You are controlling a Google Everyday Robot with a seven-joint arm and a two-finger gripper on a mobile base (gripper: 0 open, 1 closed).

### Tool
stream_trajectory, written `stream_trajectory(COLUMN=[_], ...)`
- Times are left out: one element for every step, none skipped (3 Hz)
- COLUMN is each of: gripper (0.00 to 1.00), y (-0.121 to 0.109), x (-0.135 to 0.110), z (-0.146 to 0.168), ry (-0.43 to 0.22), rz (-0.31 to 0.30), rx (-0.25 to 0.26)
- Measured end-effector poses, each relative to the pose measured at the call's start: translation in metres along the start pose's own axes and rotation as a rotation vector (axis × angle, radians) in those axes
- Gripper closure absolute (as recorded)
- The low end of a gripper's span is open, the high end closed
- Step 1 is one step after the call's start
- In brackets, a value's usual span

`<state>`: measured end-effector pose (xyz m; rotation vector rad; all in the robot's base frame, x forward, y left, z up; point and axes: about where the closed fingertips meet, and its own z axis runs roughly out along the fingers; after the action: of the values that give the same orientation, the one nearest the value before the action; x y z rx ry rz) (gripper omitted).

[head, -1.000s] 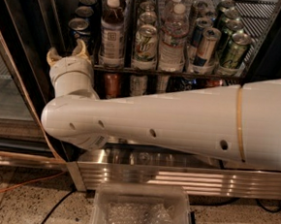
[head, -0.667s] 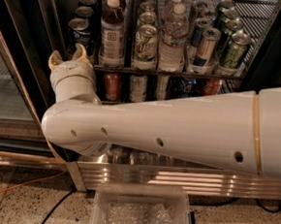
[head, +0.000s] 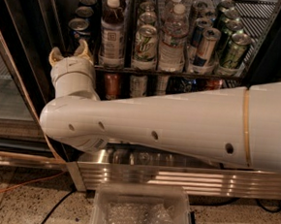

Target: Pick pepsi can from top shelf of fridge

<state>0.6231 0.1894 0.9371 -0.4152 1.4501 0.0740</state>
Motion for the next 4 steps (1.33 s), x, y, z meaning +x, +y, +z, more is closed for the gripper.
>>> stream_trajectory(gripper=[0.36, 0.33, 0.35, 0.52], y=[-0.014, -0.028, -0.034, -0.033], x=[0.002, 0.0, 0.0, 0.0], z=[0.013, 0.023, 0.028, 0.028], ry=[-0.001, -0.013, -0.017, -0.018], rz=[0.004, -0.003, -0.004, -0.004], rx=[0.053, 0.102, 0.128, 0.126])
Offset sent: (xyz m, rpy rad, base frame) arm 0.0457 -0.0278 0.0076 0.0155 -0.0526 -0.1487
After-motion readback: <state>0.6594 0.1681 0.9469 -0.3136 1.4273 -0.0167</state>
